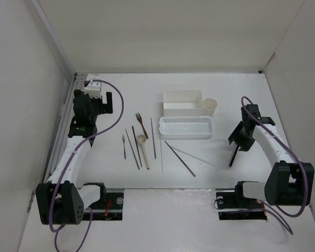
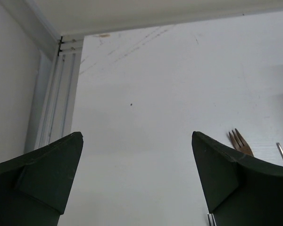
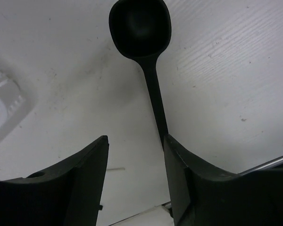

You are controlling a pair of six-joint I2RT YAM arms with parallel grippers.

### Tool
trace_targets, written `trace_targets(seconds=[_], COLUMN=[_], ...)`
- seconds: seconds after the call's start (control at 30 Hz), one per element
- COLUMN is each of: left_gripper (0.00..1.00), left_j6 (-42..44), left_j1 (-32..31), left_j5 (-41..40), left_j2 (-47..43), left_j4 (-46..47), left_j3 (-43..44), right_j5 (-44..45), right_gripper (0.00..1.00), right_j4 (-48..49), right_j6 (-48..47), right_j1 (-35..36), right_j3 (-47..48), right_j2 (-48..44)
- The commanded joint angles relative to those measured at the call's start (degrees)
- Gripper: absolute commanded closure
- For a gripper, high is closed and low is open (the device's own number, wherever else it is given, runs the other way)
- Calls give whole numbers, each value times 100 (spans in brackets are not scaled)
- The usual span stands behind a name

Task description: Sort the eating utensils into containers

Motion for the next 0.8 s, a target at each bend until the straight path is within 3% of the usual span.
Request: trace_targets(seconds=[0.0, 0.13, 0.47, 0.57, 0.77], left_gripper=[0, 0, 0, 0, 0], left_j6=[-92, -92, 22, 22, 171], left_j1=[-26, -26, -26, -26, -26], left_j5=[186, 20, -306, -359, -280], left_j2=[-205, -205, -152, -100, -99], left_j4=[15, 15, 234, 287, 340], left_j3=[-54, 7, 113, 113, 113], right_j5=[75, 225, 463, 463, 550], right_gripper=[44, 38, 40, 52, 96], right_j4=[-58, 46, 300, 485, 539], right_j6=[461, 584, 426, 295, 294], right_j1=[-79, -79, -325, -378, -378], right_j3=[98, 28, -16, -16, 159], right_j2=[201, 535, 1476, 1748, 1889])
